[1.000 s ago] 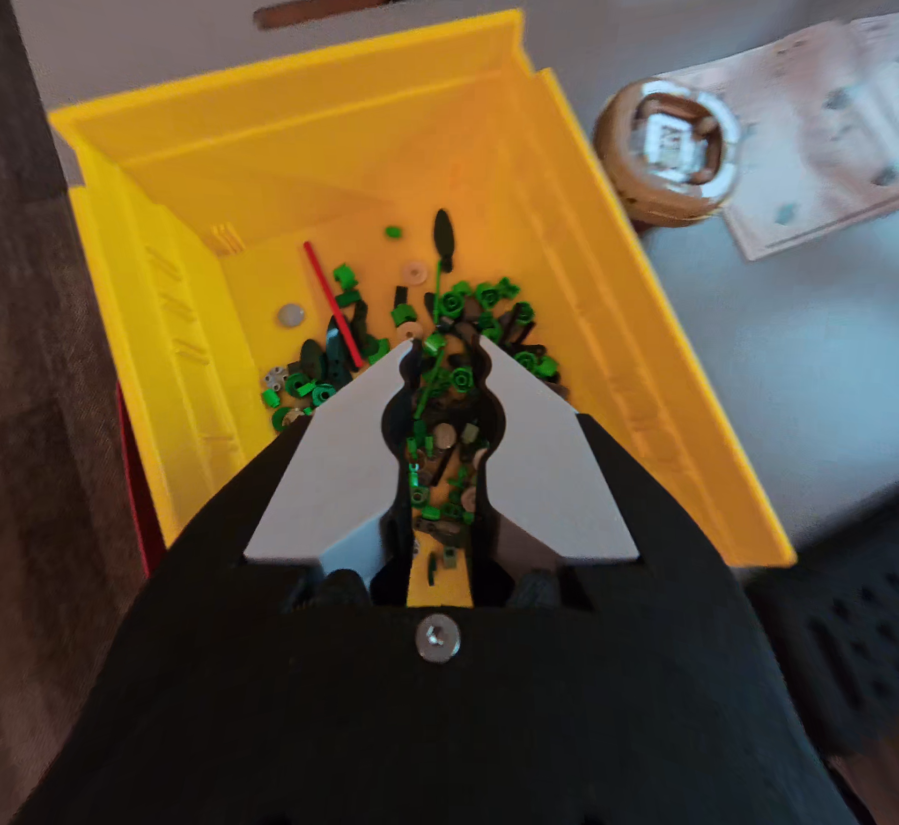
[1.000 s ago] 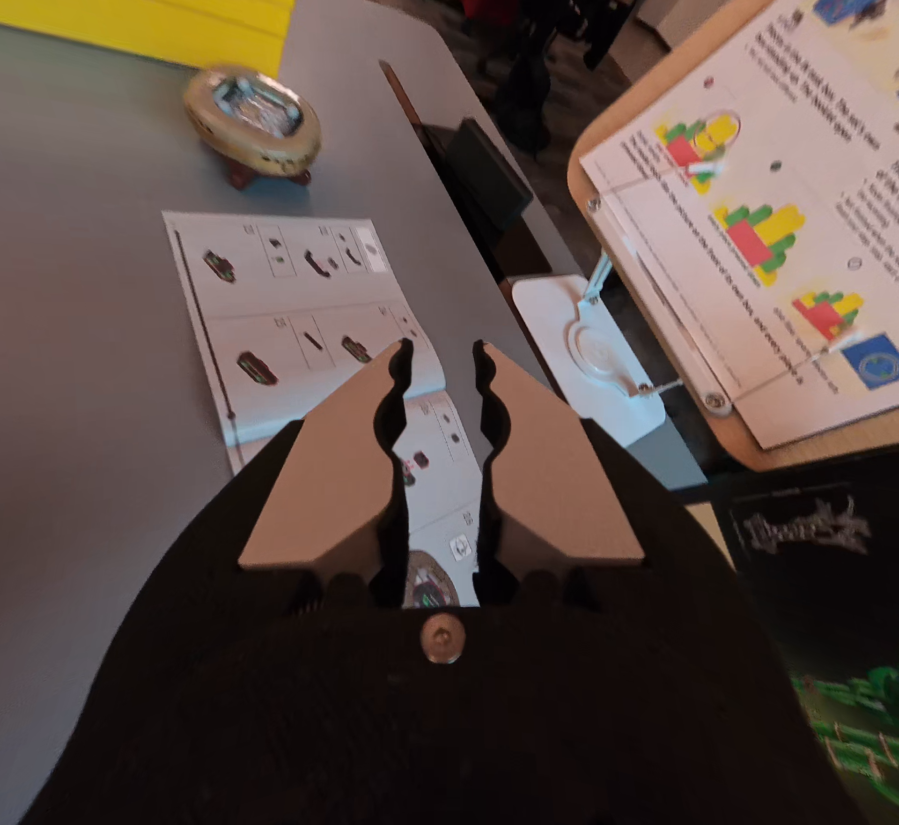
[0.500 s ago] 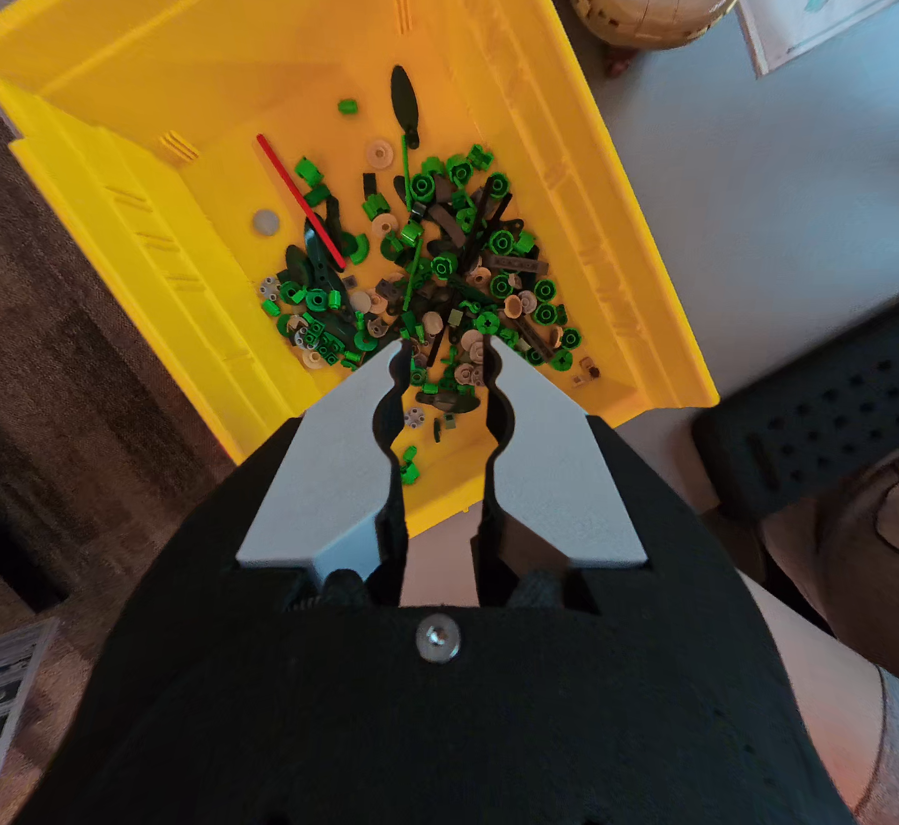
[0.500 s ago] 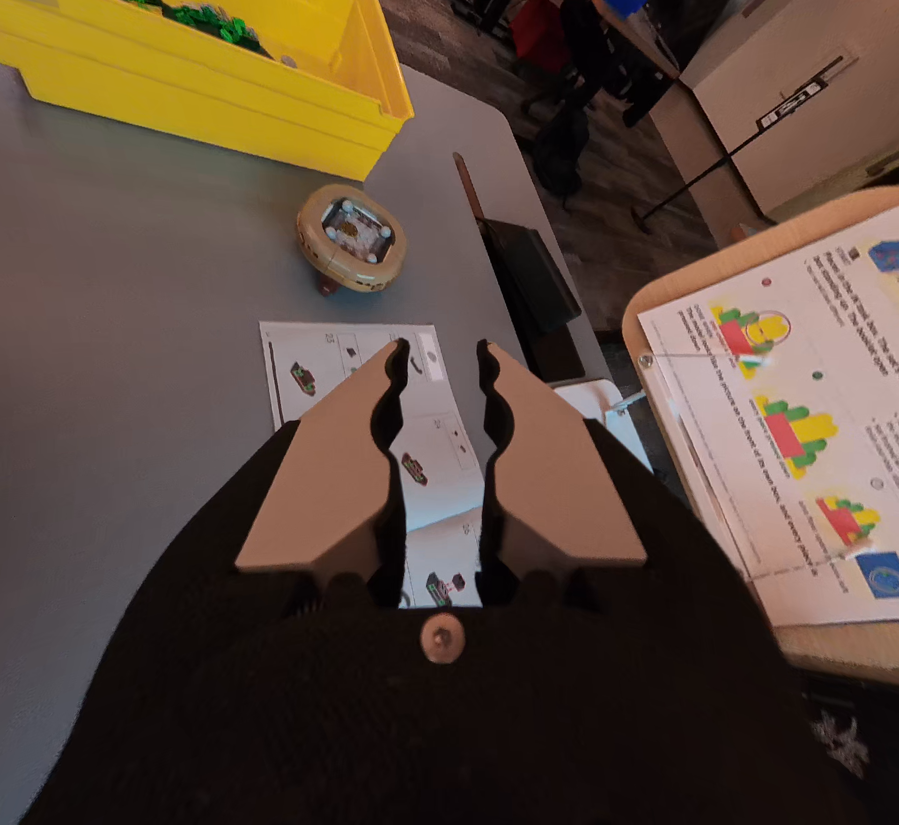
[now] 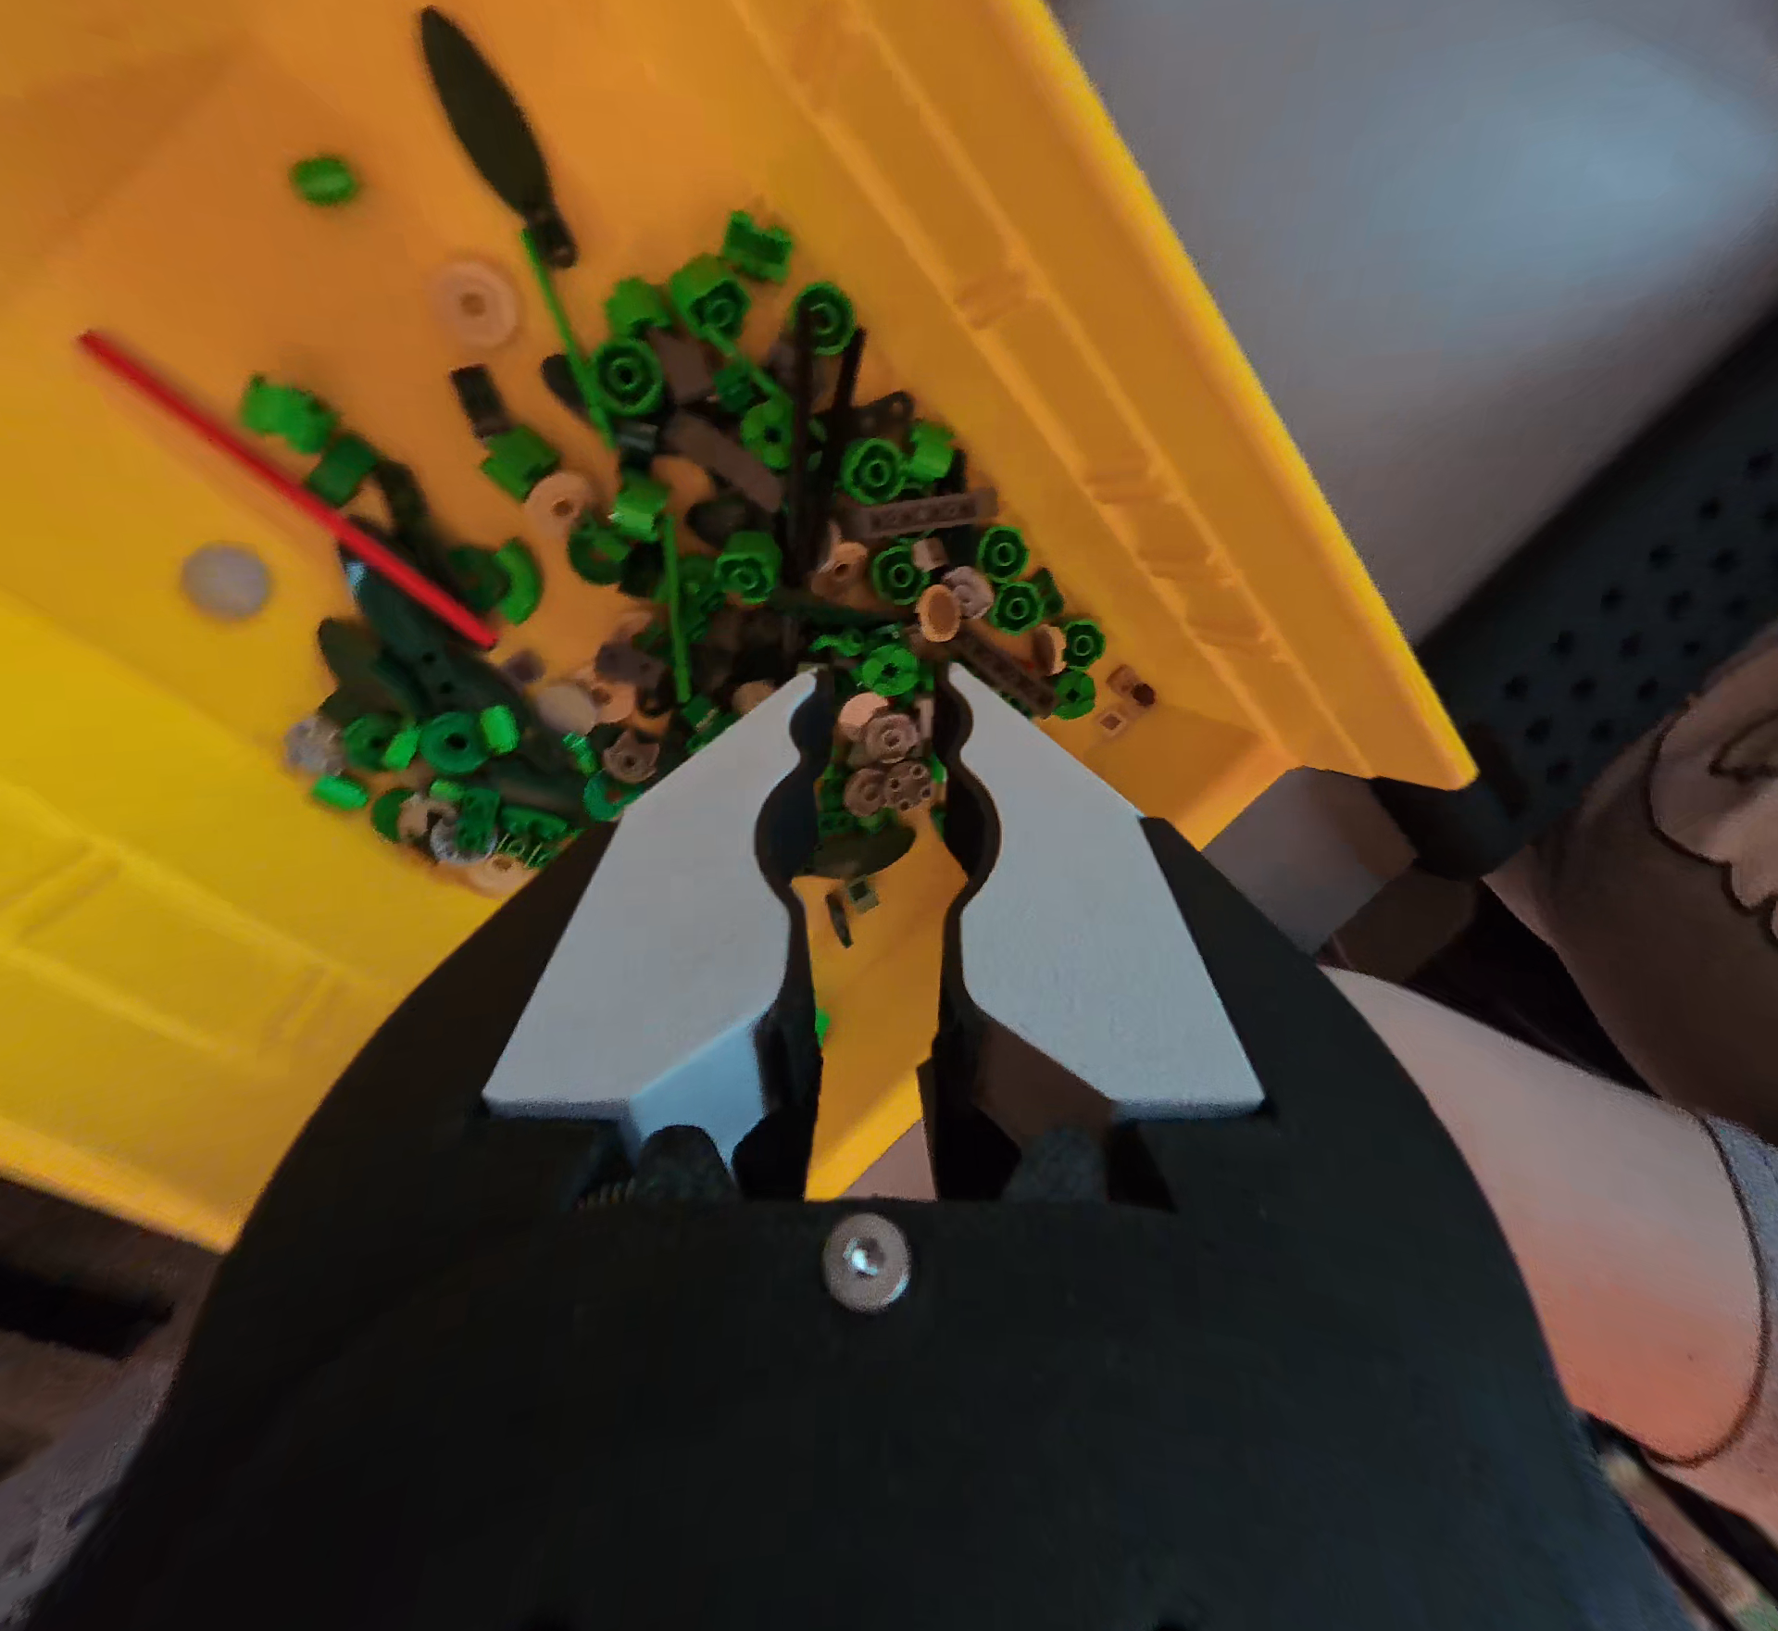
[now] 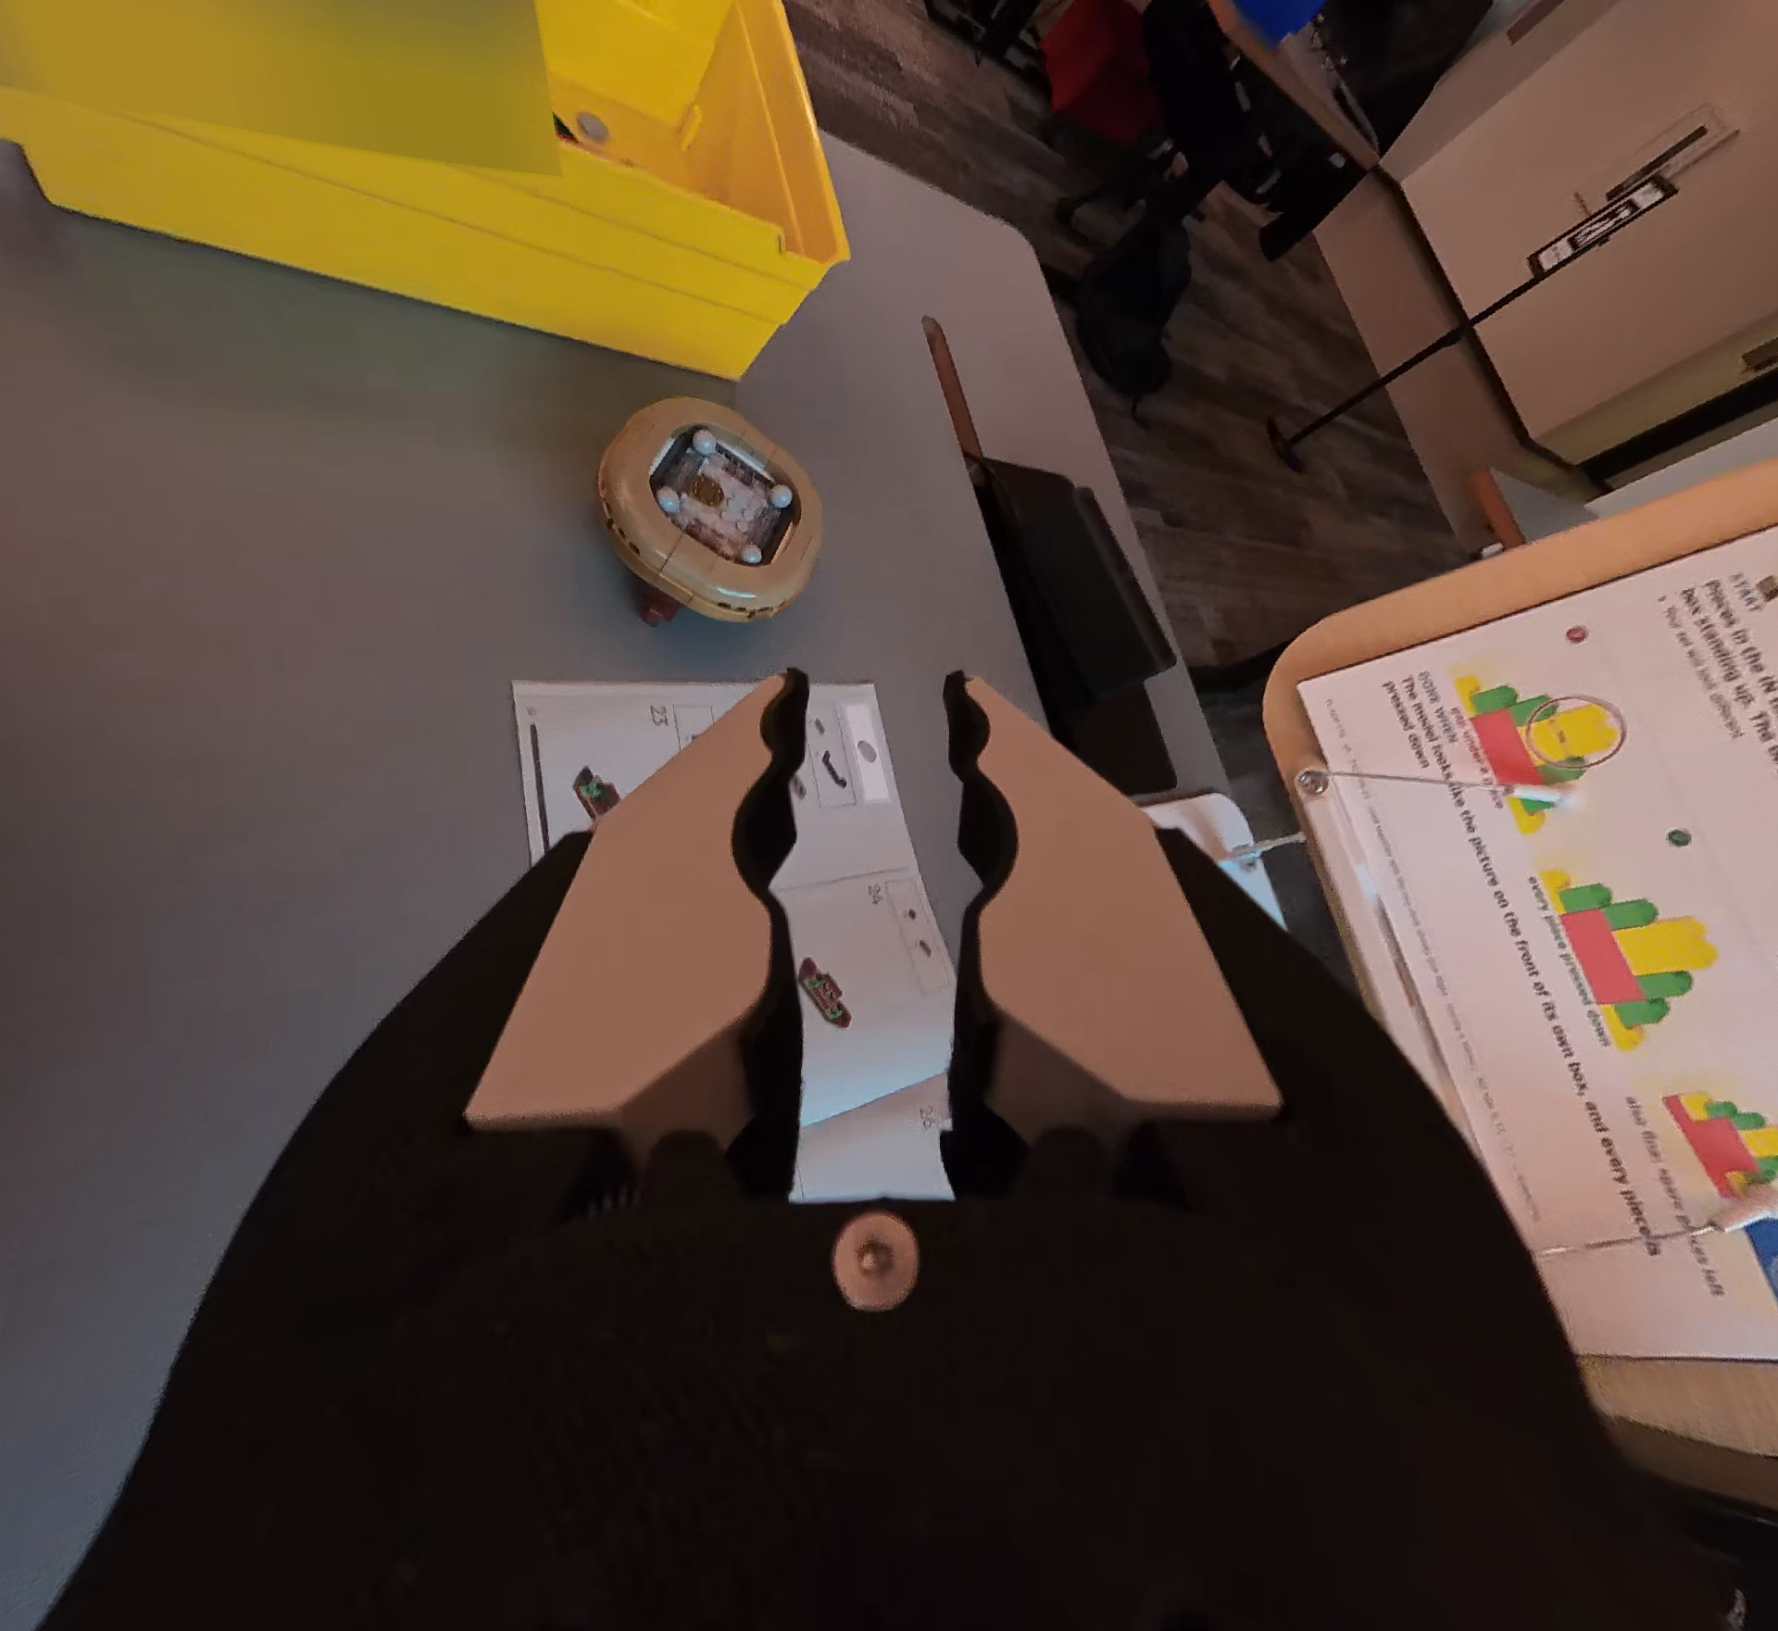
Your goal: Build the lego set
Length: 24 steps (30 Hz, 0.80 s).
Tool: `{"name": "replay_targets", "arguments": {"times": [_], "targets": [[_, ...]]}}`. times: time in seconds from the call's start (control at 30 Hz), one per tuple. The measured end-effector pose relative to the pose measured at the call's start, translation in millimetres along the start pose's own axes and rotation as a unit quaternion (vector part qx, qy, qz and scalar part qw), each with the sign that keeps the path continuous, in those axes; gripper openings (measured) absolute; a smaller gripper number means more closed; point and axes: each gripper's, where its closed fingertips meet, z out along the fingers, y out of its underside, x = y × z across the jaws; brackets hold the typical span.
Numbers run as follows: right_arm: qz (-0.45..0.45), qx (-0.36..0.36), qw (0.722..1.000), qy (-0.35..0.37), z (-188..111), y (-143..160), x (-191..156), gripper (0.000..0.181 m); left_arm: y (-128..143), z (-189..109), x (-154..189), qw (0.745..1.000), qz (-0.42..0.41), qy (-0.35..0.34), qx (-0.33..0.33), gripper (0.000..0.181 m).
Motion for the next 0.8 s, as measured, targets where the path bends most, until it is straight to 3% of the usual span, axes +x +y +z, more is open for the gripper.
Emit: {"name": "replay_targets", "arguments": {"times": [0.17,0.27,0.37,0.6,0.8], "targets": [[0.009,-0.024,1.000,0.003,4,22,4,0.028,12,12,7,0.999,0.023,0.022,-0.039,0.018],[0.018,-0.025,1.000,0.000,5,27,4,0.028,18,20,23,0.995,0.014,0.082,-0.056,0.021],[0.014,-0.036,0.999,0.002,6,33,4,0.028,29,29,12,0.994,0.013,0.052,-0.097,0.021],[0.009,-0.047,0.999,0.007,6,38,6,0.028,2,29,13,0.994,0.080,0.058,-0.038,0.016],[0.011,-0.048,0.999,0.012,3,40,9,0.028,-4,44,15,0.992,0.076,0.088,-0.052,0.014]]}}
